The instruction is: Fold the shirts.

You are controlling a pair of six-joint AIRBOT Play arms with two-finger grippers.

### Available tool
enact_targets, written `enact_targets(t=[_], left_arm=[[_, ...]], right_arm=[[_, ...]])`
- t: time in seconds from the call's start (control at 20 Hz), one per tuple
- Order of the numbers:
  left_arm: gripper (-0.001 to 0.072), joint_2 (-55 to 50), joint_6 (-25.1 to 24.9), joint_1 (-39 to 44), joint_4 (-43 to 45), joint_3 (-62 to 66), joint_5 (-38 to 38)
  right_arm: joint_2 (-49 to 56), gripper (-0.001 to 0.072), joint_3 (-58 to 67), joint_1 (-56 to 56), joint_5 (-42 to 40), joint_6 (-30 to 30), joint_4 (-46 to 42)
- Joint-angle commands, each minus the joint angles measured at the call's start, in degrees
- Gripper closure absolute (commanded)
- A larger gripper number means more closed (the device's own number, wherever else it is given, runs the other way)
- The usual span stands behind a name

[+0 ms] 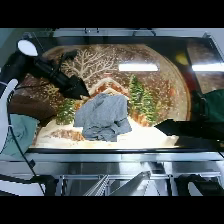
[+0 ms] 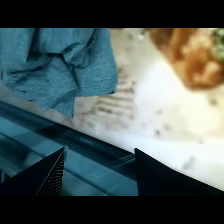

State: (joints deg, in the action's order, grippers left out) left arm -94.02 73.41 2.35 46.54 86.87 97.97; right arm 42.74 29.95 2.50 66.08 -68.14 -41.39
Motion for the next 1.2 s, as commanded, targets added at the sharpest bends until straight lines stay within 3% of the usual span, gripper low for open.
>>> enact_targets(t=[0.0,0.15,0.2,0.4,0.75,0.8,0.9,0.95,1.0,1.15], left_arm=[[0.0008,3.4,-2.9,-5.9,1.9,-17.2,-6.0],[0.0008,2.8,-5.4,-8.2,1.7,-25.6,-9.5],[0.0008,2.6,-6.3,-8.5,1.7,-27.7,-10.9],[0.0008,2.6,-9.1,-8.6,1.4,-31.8,-16.0],[0.0009,1.5,-11.9,-8.5,-1.7,-31.9,-21.5],[0.0009,0.3,-11.9,-8.5,-1.7,-31.9,-21.7],[0.0010,-2.1,-12.0,-8.5,-1.7,-31.9,-22.4],[0.0051,-3.0,-12.1,-8.6,-1.6,-31.8,-23.0],[0.0239,-4.1,-12.9,-8.6,-1.5,-31.0,-23.1],[0.0687,-5.7,-13.1,-8.5,-1.6,-28.5,-23.0]], right_arm=[[12.3,0.0238,-1.1,-6.9,-5.0,10.1,12.9],[25.5,0.0249,-1.0,-16.7,-11.0,17.9,25.7],[29.3,0.0293,-0.9,-19.3,-12.0,21.2,30.9],[41.4,0.0292,1.0,-25.8,-12.3,31.5,47.8],[47.3,0.0303,7.6,-27.6,-14.9,31.7,49.2],[47.3,0.0466,7.9,-27.6,-14.9,31.7,49.2],[47.3,0.0494,7.9,-27.6,-14.6,31.7,49.1],[47.3,0.0575,7.9,-27.6,-14.3,31.7,49.2],[47.3,0.0629,7.9,-27.6,-14.0,31.7,49.2],[47.0,0.0657,7.9,-27.6,-13.1,31.8,49.1]])
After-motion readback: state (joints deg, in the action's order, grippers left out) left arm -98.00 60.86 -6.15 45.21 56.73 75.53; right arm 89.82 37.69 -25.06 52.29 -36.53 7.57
